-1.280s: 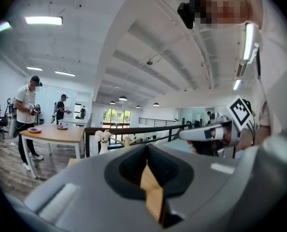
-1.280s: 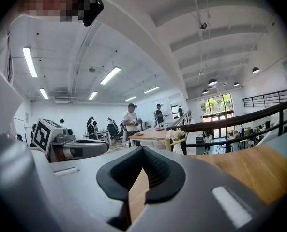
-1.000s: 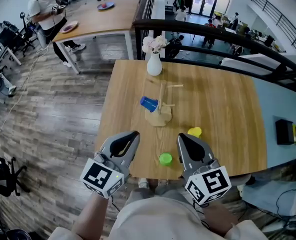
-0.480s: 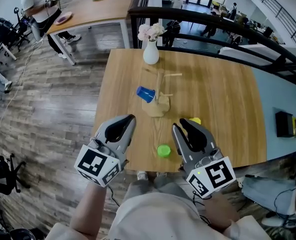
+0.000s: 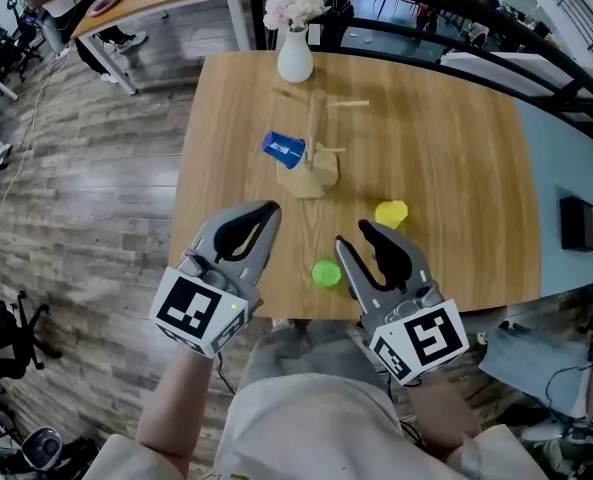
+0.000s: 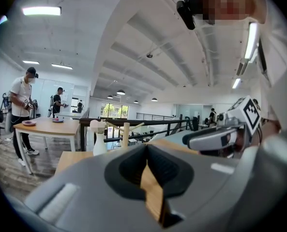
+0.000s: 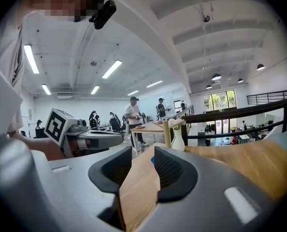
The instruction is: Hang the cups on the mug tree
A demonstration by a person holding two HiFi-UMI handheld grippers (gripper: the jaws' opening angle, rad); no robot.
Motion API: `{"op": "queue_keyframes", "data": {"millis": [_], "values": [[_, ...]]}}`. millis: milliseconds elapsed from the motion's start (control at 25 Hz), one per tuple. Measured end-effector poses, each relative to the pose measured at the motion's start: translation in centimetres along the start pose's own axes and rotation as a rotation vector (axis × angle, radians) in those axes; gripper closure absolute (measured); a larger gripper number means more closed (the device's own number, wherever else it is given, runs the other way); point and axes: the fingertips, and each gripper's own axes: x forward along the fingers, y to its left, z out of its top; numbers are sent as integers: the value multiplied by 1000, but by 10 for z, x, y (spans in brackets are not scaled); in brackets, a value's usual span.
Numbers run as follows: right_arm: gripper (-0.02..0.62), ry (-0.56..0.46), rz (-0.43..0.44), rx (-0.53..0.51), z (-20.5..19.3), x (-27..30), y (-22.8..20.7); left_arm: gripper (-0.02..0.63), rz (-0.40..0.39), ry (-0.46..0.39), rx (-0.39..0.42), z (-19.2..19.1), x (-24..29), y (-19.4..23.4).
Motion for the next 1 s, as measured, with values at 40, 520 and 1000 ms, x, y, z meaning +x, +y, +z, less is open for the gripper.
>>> {"op": "queue_keyframes", "data": {"millis": [40,520,1000], "values": [[444,16,-2,3,-8,2,-2,604,-4,8,-2,-6,2,-2],[415,200,-3,62,-116,16,-3,604,-74,157,-80,-111,5,-27],[377,397,-29,52,-222,18,3,604,-148,309,-86,-203,9,-59]]}}
